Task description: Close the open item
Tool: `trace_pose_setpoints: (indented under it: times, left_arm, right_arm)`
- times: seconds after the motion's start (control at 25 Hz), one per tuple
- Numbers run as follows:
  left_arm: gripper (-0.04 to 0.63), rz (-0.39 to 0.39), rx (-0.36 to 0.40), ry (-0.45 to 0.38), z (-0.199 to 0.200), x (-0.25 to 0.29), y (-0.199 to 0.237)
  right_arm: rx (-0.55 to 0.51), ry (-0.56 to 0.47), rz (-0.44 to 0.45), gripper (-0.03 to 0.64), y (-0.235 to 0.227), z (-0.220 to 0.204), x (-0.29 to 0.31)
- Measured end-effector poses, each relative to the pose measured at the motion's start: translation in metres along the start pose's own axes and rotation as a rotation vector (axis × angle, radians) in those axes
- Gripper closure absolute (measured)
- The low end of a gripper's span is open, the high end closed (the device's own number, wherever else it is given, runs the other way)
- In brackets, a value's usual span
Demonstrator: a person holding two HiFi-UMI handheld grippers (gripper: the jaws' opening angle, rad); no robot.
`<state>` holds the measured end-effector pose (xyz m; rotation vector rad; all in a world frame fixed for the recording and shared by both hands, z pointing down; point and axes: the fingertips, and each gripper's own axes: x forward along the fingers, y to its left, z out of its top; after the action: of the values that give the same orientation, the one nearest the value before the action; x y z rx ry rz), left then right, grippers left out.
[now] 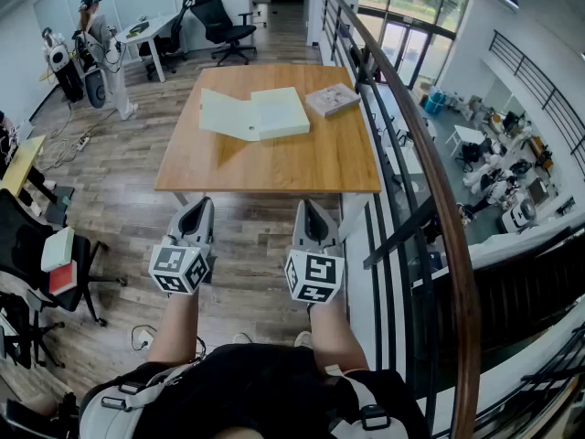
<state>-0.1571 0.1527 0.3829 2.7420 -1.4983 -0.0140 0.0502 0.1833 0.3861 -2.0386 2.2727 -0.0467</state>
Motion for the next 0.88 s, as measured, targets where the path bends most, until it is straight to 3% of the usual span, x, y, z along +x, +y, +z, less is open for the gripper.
trace_pose_setpoints:
  times: [0.32, 0.88]
  left_arm:
    - [0.595, -0.008, 0.006, 0.009, -0.001, 0.007, -0.013]
    - [0.595, 0.027, 0.016, 0.014, 0.0, 0.04, -0.051]
  right_arm:
    - [-0.002, 0.005, -0.019, 0.62, -0.016, -0.002, -0.005]
    - [0.037, -0.018, 0.048, 0.62, -0.065, 0.006, 0.003]
